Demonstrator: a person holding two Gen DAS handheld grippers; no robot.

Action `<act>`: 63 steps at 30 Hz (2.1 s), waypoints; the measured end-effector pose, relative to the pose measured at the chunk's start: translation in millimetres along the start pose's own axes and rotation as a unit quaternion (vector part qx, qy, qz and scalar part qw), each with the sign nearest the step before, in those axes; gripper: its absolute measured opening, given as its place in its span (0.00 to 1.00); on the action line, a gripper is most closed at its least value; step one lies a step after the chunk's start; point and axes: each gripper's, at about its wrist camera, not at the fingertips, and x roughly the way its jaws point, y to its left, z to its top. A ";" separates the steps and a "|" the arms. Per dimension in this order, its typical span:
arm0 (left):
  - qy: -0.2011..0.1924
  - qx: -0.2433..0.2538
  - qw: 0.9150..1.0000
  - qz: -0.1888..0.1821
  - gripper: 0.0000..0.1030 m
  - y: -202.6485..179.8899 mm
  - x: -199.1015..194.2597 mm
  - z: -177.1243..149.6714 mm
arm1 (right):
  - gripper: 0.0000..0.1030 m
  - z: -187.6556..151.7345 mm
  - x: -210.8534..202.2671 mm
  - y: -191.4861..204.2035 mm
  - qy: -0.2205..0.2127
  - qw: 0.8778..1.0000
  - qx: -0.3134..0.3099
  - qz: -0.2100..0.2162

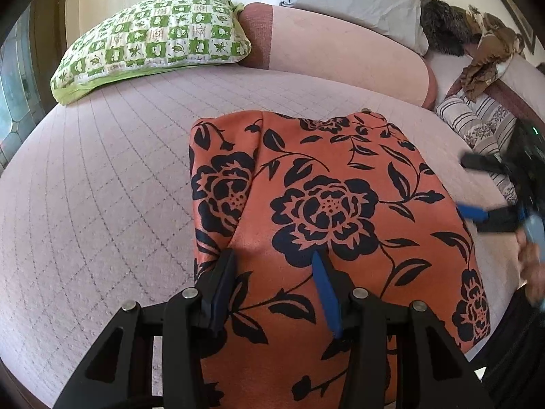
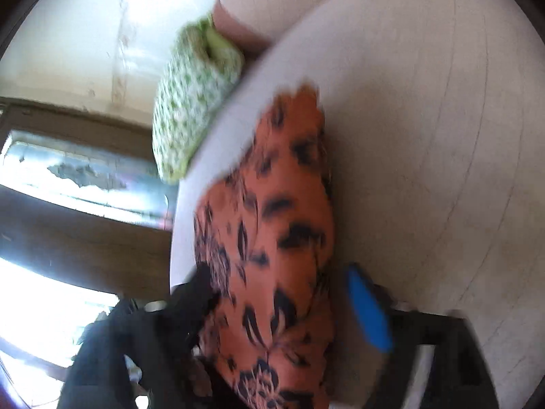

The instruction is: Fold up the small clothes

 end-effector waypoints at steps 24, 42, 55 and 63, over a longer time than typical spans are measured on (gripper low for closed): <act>-0.043 -0.168 0.980 -0.100 0.68 55.9 -58.4 -2.1 | 0.72 -34.9 1.3 93.6 -0.019 0.988 -0.155 -0.015; 0.091 -0.276 0.943 -0.160 0.15 62.4 -25.2 -64.3 | 0.74 -68.5 26.5 52.0 0.060 0.983 -0.172 -0.024; 0.020 -0.176 0.976 -0.127 0.76 53.4 -39.2 12.1 | 0.80 -60.0 28.7 45.5 0.074 0.985 -0.157 0.011; 0.106 -0.212 0.959 -0.156 0.27 77.4 74.3 45.0 | 0.80 -54.7 28.6 39.3 0.083 0.986 -0.140 0.035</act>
